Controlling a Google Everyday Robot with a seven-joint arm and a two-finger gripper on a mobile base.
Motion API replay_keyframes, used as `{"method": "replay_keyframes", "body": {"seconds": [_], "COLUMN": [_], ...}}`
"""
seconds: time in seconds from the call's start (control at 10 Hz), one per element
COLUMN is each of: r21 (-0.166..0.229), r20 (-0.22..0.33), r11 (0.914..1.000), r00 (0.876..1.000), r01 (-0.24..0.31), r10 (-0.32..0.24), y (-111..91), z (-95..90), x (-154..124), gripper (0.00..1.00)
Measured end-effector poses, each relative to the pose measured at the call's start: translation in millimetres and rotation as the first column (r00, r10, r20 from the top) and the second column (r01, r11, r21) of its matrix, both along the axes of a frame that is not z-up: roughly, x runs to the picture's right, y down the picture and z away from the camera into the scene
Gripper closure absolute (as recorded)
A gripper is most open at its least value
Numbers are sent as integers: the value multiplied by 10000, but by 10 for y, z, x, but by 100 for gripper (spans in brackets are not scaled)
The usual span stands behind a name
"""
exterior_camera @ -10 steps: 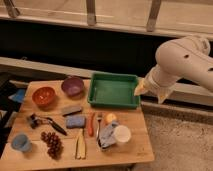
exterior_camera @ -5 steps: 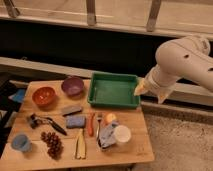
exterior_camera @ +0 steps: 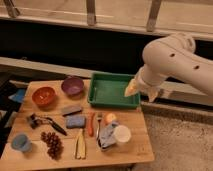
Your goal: Place sponge in red bowl
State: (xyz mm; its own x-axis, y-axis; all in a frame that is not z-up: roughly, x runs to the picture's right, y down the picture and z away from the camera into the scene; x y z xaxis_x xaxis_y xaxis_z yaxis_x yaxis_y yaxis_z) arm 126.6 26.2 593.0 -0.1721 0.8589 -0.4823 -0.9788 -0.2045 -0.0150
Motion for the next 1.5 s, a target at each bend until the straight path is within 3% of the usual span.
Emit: {"method": "replay_keyframes", "body": {"seconds": [0.2,0.4,1.0,1.2,1.5], "r21": [-285,-404,-521,-675,-976], "r20": [639,1527,1622,1951,2752], "r11": [9976,9885,9834,9759,9607], "r00": [9961,9786,9732,9620,9347], "r01": [628,1456,1736,2074,2599], "r10": [-609,-1379,-1631,-1909,-2249], "y": [9,33,59,95,235], "z": [158,337,388,522,864], "x": [-408,-937,-1009,-1201,-1772], "gripper": [34,34,34,34,34]}}
